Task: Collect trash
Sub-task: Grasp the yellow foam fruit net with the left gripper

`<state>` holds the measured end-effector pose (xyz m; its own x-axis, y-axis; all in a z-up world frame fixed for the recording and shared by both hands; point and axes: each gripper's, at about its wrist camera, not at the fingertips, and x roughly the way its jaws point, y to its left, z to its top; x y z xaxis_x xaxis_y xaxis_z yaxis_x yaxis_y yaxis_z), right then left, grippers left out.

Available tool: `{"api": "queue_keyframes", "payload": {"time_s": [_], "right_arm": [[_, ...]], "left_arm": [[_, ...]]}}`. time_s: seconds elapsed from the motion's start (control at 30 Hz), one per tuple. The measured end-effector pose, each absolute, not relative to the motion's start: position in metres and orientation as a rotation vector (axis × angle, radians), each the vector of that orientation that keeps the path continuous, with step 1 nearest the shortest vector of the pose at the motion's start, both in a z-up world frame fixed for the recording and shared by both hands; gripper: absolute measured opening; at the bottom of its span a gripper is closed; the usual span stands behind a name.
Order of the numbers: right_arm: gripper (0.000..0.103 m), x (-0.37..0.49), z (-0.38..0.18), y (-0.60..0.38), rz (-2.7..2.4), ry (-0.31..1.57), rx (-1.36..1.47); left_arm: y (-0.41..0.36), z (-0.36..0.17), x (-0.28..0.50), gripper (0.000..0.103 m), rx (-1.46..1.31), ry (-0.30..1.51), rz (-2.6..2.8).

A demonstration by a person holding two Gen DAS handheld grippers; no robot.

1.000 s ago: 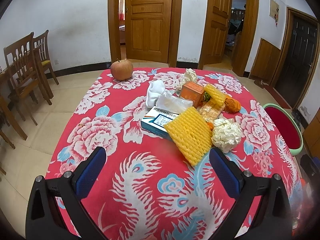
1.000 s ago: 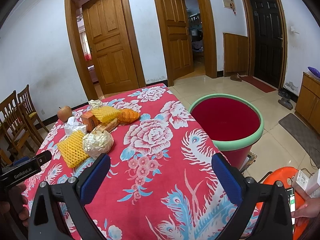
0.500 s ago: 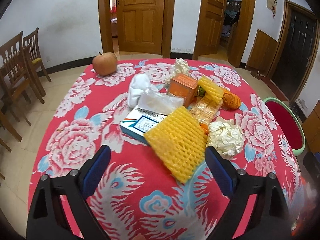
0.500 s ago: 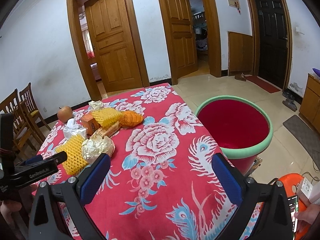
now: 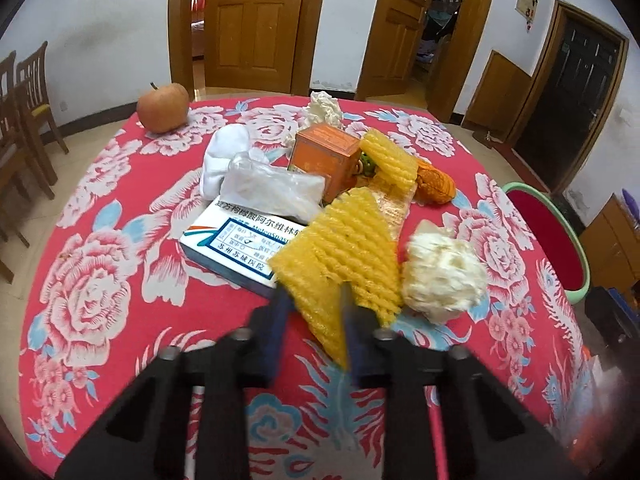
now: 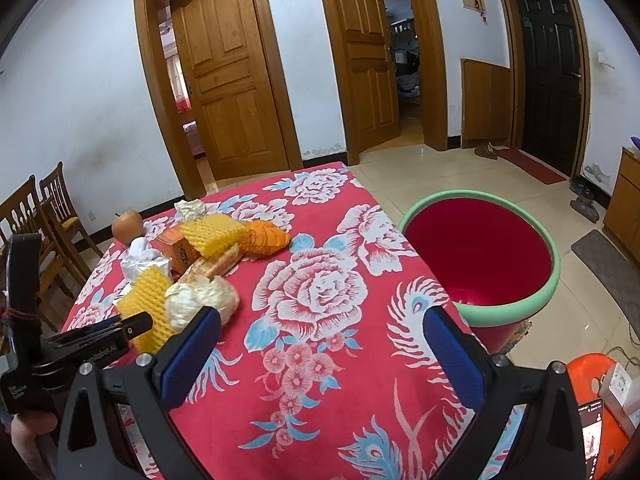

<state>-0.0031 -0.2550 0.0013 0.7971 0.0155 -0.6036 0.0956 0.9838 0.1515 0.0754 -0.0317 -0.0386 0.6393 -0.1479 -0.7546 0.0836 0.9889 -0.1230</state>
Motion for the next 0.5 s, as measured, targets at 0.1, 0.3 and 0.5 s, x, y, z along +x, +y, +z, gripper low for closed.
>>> {"api": "queue_keyframes", "payload": {"time_s": [0.1, 0.3, 0.5], "right_arm": [[0.103, -0.001, 0.001, -0.251, -0.039, 0.652, 0.167], [0.103, 0.005, -0.001, -0.243, -0.018, 0.676, 0.177], [0.103, 0.013, -0.002, -0.222, 0.014, 0.702, 0.154]], "left_arm": [[-0.026, -0.035, 0.071, 0.013, -0.103, 0.857, -0.141], [-0.011, -0.018, 0.060, 0.011, -0.131, 0.808, -0.149], [0.012, -0.005, 0.051, 0.011, -0.144, 0.759, -0.121]]}}
